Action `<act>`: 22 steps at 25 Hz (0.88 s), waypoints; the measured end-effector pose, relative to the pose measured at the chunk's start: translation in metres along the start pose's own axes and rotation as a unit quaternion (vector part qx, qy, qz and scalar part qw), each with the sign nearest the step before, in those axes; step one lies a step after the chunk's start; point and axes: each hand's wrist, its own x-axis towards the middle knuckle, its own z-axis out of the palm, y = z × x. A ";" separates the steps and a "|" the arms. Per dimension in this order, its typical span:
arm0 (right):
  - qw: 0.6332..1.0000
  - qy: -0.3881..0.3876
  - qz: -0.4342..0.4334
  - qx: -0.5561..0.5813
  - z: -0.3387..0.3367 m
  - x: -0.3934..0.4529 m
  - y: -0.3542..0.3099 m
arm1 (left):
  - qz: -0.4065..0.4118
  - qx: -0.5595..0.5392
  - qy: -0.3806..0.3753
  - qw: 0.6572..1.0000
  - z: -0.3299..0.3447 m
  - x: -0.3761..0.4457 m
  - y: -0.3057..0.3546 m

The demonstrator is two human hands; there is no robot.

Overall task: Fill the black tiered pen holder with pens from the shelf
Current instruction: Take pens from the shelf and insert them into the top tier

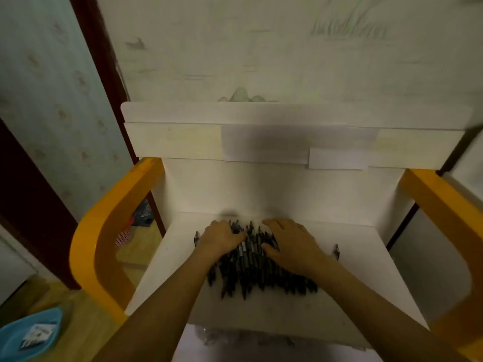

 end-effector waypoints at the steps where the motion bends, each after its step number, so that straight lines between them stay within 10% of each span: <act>1: 1.000 0.006 -0.005 0.005 0.001 0.004 0.002 | -0.013 0.017 -0.014 1.000 0.000 0.003 0.003; 22: 0.998 -0.007 -0.040 0.039 0.016 0.044 0.022 | -0.064 0.087 -0.077 0.991 0.025 0.039 -0.009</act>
